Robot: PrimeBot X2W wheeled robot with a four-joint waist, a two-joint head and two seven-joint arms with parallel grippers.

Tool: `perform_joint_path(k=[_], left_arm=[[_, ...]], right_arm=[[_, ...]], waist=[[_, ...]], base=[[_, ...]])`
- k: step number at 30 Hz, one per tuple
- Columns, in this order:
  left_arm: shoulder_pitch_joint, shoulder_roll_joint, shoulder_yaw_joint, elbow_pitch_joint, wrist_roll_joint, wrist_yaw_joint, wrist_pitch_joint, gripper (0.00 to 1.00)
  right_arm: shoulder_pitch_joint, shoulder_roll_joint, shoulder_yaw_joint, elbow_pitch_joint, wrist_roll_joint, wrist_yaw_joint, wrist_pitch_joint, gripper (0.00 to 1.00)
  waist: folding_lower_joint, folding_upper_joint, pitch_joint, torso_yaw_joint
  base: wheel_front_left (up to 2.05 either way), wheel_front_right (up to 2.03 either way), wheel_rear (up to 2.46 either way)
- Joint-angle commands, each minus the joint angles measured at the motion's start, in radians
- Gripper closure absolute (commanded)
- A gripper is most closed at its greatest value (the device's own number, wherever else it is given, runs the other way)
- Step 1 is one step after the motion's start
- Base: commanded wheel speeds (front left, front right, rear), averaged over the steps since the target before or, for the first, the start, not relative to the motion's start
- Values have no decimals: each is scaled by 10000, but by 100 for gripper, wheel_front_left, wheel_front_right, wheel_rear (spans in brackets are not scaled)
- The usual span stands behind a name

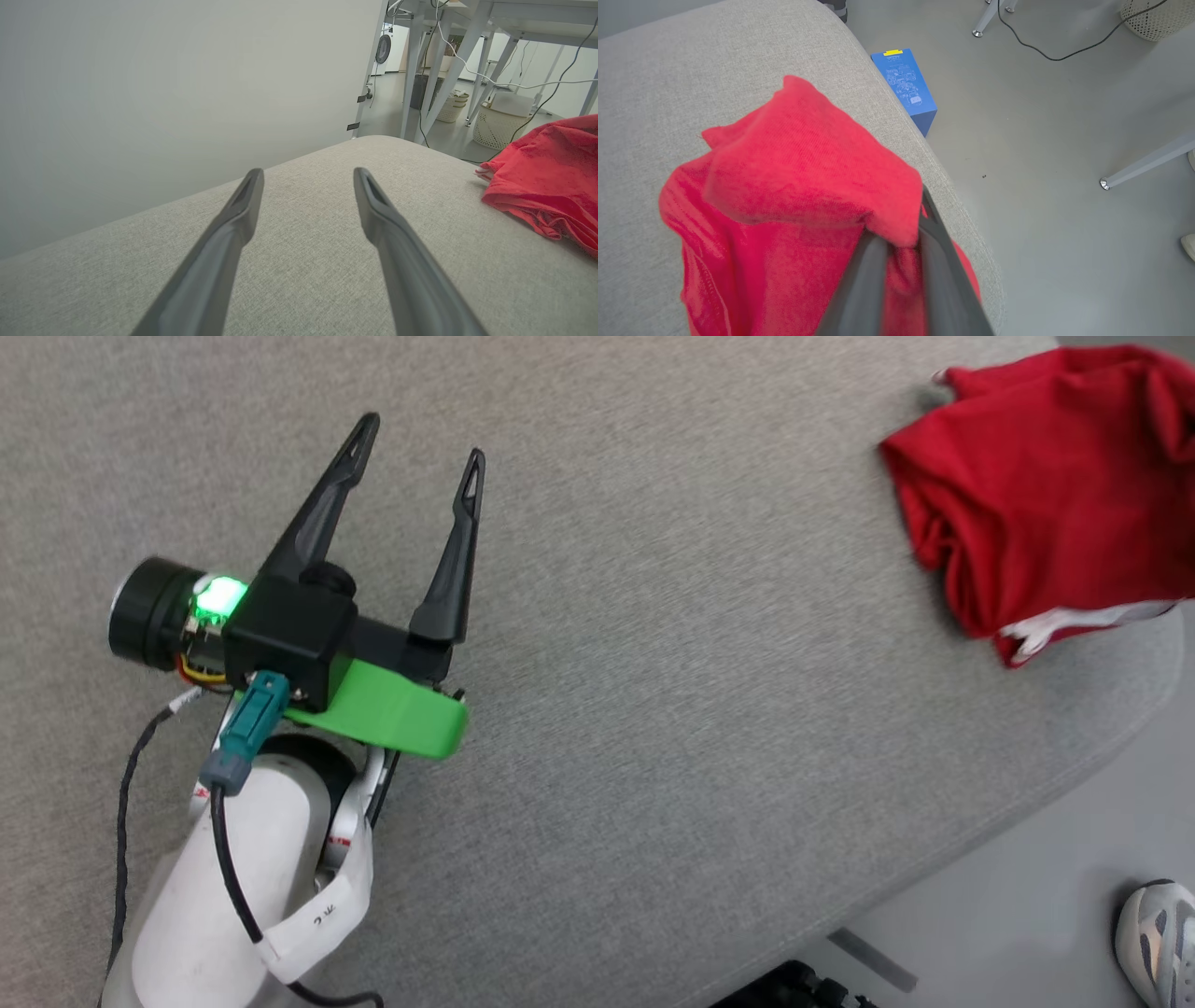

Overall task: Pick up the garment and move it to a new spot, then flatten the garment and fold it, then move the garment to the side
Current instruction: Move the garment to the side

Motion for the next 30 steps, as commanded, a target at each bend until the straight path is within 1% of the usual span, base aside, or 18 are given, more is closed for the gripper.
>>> perform_joint_path(k=[1,5,9,10,11,12,13,17,22,26,30], left_arm=[[-519,122,-117,-257,220,-106,141,0],[-860,138,-246,-391,362,-152,194,0],[-1026,89,-348,-354,428,-134,137,0],[-1045,65,-371,-316,425,-123,108,0],[-1051,41,-384,-272,409,-112,82,0],[-1050,11,-398,-202,379,-103,40,0],[-1048,-8,-406,-139,355,-97,3,0],[-1026,-120,-456,168,244,-64,-202,0],[-792,-359,-492,623,-20,26,-635,0],[-409,-589,-466,1131,-342,113,-1135,0],[131,-772,-392,1678,-655,237,-1597,0]], right_arm=[[-690,-283,-170,727,90,-9,-481,100],[-1228,-496,-334,1658,135,-9,-977,100],[-1490,-413,-237,2342,210,-9,-1452,100],[-1530,-368,-185,2515,222,-9,-1588,93],[-1560,-352,-142,2651,208,-9,-1724,61],[-1593,-328,-95,2822,199,-9,-1884,53],[-1619,-320,-58,2962,182,-9,-2009,0],[-1734,-453,25,3512,-48,-9,-2997,0],[-1789,-842,57,4228,-467,-9,-4360,0],[-1574,-1069,83,4486,-608,-9,-4860,0],[-968,-1163,128,4177,-569,-9,-5055,0]], waist=[[-2,-1,1471,709],[-2,-1,1935,920],[-2,-1,2132,1036],[-2,-1,2138,1061],[-2,-1,2122,1083],[-2,-1,2077,1111],[-2,-1,2034,1130],[-2,-1,1689,1212],[-2,-1,912,1407],[-2,-1,106,1676],[-2,-1,-750,1918]], base=[[0,0,0],[0,0,0],[0,0,0],[0,0,0],[0,0,0],[0,0,0],[0,0,0],[0,0,0],[0,0,0],[0,0,0],[0,0,0]])
